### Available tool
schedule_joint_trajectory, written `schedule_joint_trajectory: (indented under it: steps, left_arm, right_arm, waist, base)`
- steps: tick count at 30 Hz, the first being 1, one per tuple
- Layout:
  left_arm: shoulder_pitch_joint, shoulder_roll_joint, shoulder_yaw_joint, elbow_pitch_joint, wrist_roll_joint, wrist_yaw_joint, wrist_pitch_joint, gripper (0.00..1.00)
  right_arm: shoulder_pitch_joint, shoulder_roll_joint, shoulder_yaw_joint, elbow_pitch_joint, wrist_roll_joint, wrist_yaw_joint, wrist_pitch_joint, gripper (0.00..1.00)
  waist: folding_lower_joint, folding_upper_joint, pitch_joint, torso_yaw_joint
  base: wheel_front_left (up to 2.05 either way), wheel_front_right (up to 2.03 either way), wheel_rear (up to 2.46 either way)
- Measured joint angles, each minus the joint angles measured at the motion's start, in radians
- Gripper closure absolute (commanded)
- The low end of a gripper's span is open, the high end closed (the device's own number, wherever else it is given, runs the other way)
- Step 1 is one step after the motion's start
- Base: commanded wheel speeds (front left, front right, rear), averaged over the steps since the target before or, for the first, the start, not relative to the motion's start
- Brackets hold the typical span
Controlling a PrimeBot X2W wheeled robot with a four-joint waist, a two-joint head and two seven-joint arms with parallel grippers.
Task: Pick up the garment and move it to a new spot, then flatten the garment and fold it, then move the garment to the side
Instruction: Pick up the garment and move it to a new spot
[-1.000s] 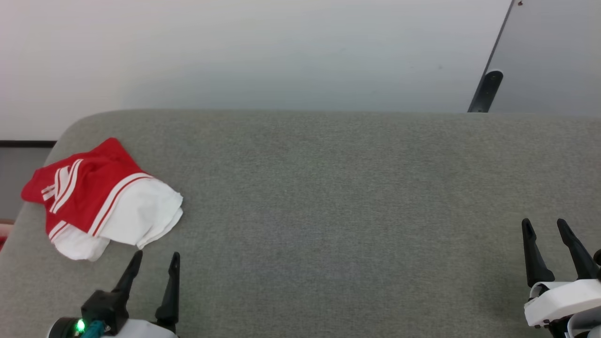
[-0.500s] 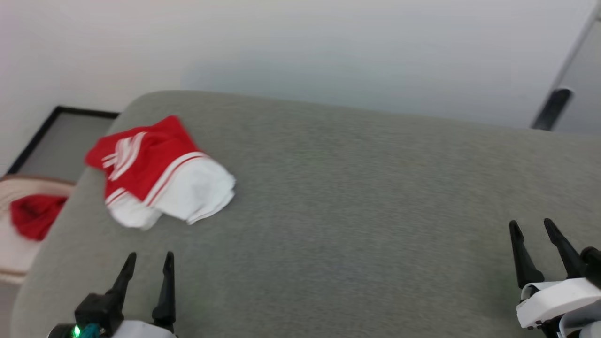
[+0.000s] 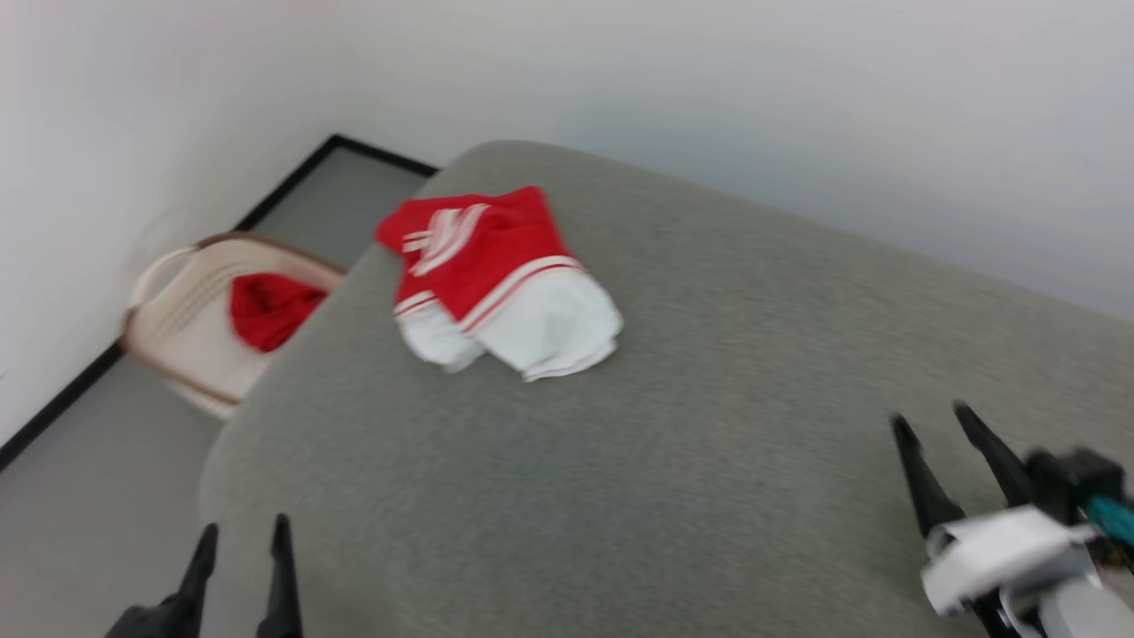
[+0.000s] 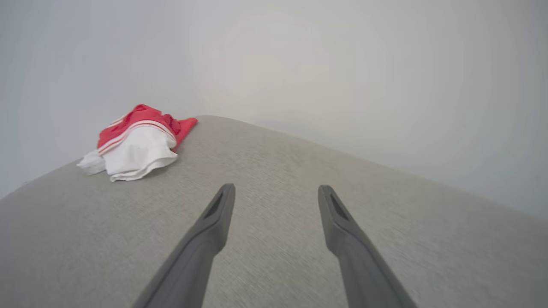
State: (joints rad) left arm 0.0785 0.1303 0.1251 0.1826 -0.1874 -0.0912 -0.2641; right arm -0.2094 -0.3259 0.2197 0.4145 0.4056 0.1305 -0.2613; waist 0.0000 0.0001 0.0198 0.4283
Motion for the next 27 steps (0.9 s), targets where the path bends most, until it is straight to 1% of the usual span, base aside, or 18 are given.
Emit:
schedule_joint_trajectory:
  steps: [4,7,14,18,22,24,27]
  left_arm:
    - [0.035,-0.026,0.039,-0.044,-0.013,0.017,0.0,0.0]
    - [0.064,-0.041,0.057,-0.076,-0.015,0.023,0.0,0.0]
    - [0.107,-0.066,0.081,-0.127,-0.022,0.034,0.0,0.0]
    - [0.115,-0.071,0.087,-0.139,-0.025,0.034,0.0,0.0]
    - [0.087,-0.071,0.08,-0.142,-0.022,0.017,0.0,0.0]
    - [0.043,-0.057,0.065,-0.14,-0.01,0.005,0.0,0.0]
    - [-0.044,-0.021,0.027,-0.113,-0.001,-0.011,0.0,0.0]
  right_arm:
    - [-0.096,-0.007,0.093,0.02,0.013,0.0,0.006,0.0]
    - [-0.148,-0.007,0.161,0.046,0.03,0.0,0.006,0.0]
    - [-0.225,-0.011,0.275,0.105,0.084,0.0,0.003,0.0]
    - [-0.243,-0.016,0.308,0.126,0.103,0.0,0.0,0.0]
    - [-0.253,-0.023,0.308,0.125,0.123,0.0,0.0,0.0]
    - [-0.247,-0.028,0.298,0.114,0.123,0.0,0.0,0.0]
    - [-0.216,-0.037,0.267,0.094,0.119,0.0,0.0,0.0]
  waist:
    - [0.0,0.0,0.008,0.061]
    - [0.0,0.0,0.02,0.091]
    - [0.0,0.0,0.048,0.117]
    - [0.0,0.0,0.048,0.116]
    - [0.0,0.0,0.047,0.112]
    - [0.0,0.0,0.046,0.108]
    - [0.0,0.0,0.046,0.1]
  base:
    - [0.0,0.0,0.0]
    - [0.0,0.0,0.0]
    - [0.0,0.0,0.0]
    - [0.0,0.0,0.0]
    - [0.0,0.0,0.0]
    - [0.0,0.0,0.0]
    - [0.0,0.0,0.0]
